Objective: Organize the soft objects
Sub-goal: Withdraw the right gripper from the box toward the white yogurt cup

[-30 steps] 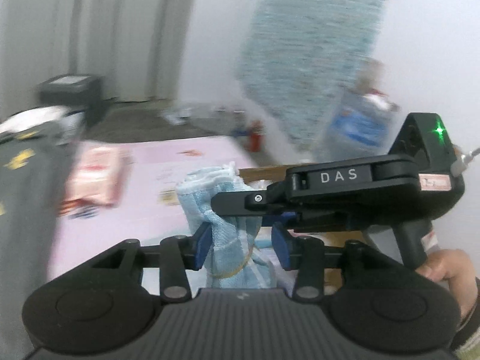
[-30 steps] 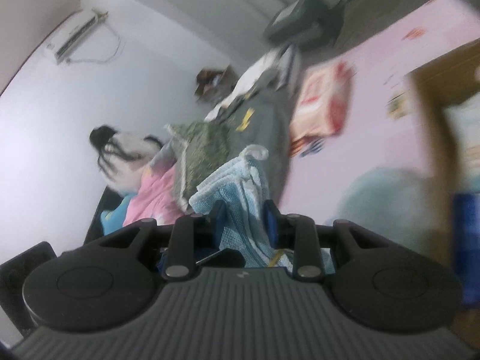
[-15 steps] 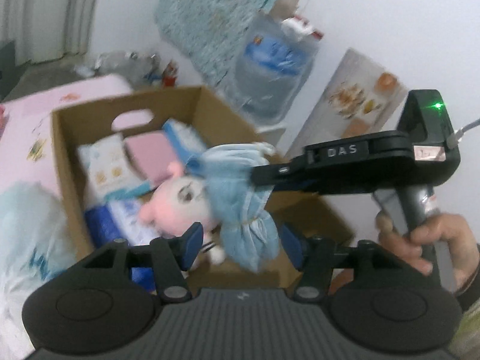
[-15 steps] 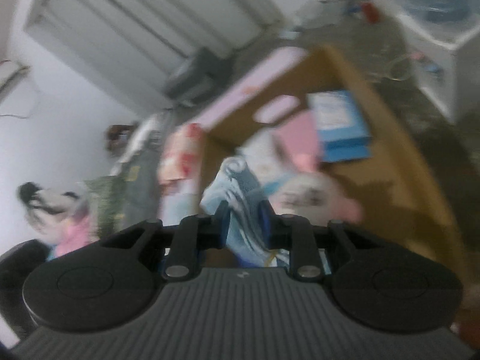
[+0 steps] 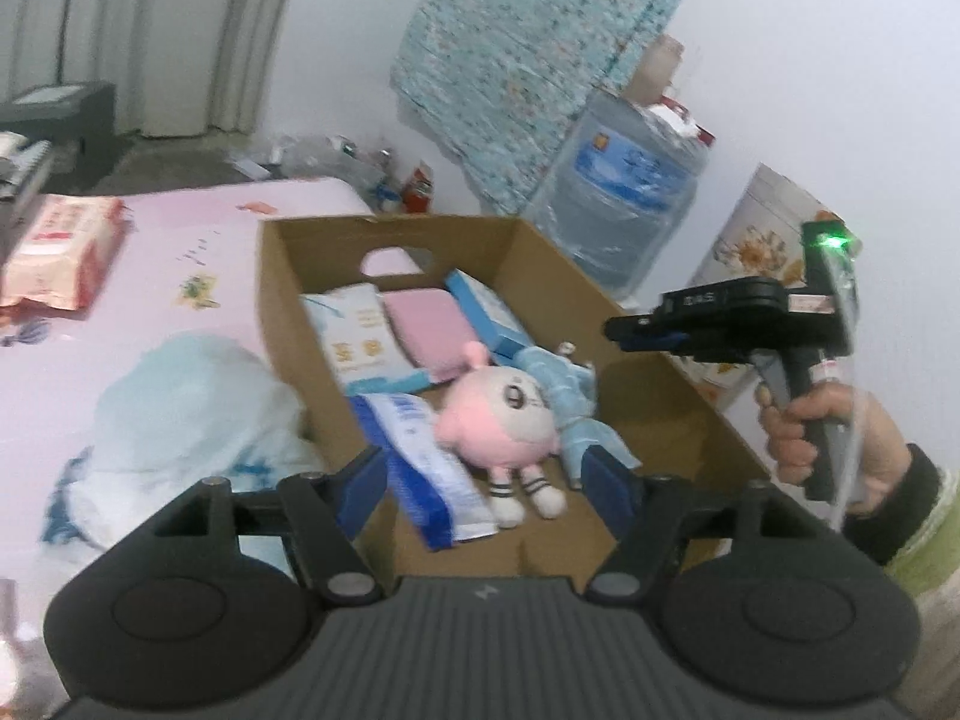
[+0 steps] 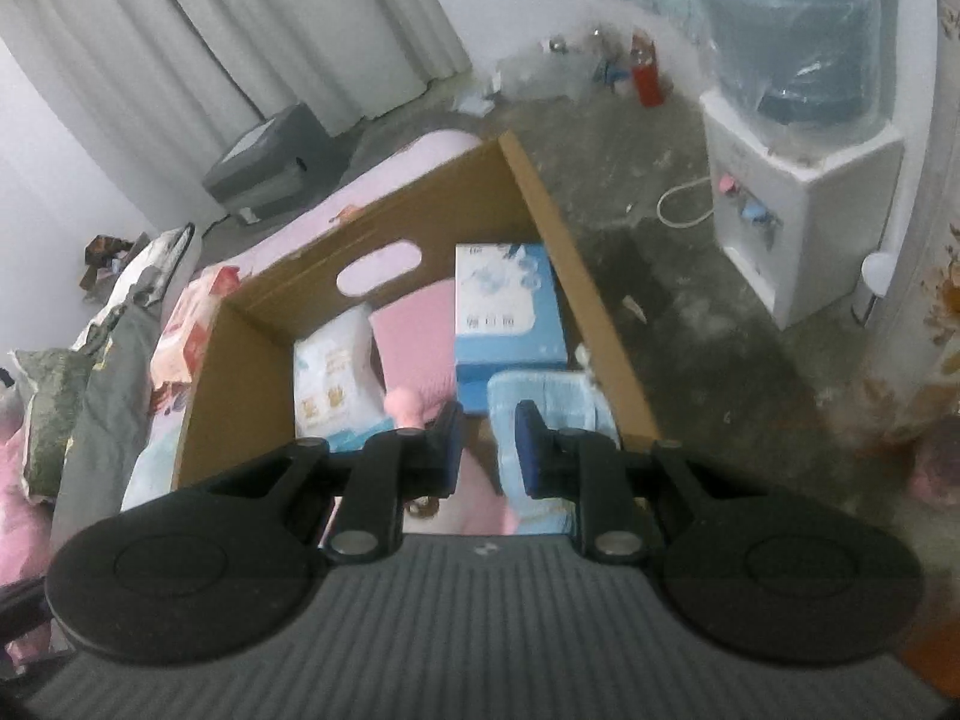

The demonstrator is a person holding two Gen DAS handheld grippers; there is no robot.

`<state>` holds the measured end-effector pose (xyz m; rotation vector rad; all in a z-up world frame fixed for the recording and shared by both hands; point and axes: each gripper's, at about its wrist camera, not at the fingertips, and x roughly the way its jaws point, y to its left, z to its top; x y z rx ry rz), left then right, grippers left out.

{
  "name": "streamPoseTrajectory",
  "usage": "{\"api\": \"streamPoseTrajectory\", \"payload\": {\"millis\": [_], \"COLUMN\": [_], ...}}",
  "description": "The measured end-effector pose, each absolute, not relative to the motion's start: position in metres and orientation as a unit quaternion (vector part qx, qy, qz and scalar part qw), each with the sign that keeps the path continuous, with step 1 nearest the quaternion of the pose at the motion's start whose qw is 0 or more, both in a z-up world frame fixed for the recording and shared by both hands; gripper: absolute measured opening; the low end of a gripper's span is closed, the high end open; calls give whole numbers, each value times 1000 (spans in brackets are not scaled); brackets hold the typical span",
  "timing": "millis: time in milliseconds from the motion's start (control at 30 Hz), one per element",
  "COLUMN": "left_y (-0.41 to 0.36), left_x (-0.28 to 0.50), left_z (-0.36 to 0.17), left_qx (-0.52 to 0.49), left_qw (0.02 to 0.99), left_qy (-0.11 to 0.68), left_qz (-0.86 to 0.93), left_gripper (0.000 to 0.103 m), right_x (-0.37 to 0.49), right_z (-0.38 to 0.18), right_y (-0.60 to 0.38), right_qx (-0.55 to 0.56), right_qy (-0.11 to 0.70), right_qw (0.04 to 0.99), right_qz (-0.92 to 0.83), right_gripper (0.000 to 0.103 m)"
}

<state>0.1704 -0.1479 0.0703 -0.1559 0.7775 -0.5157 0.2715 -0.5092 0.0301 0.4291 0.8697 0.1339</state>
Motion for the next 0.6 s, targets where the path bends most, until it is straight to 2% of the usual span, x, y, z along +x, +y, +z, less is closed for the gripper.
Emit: {"api": "streamPoseTrajectory", "payload": {"millis": [100,167,233,300,400,600], "left_y": [-127,-109,-89,-65,-27,44], "left_x": [158,147,135,123,110,77], "left_z": [78,83,84,81,71,36], "left_qx": [-74,-76,-80,-89,-110,-173], "left_qw": [902,911,920,927,931,923], "left_qy": [360,346,333,326,332,342], "left_qz": [-226,-210,-189,-164,-110,30], "left_gripper": [82,87,91,92,92,91], "right_x": [267,256,239,225,206,205], "right_z": [40,49,58,63,69,79], "right_y": [-506,-501,-494,-486,-465,-410], "right_qx": [228,241,260,272,283,262], "right_qy": [410,401,387,369,352,349], "right_qw": [879,878,876,876,871,860], "right_qz": [79,97,122,149,194,265], "right_gripper": [22,28,49,60,66,67]}}
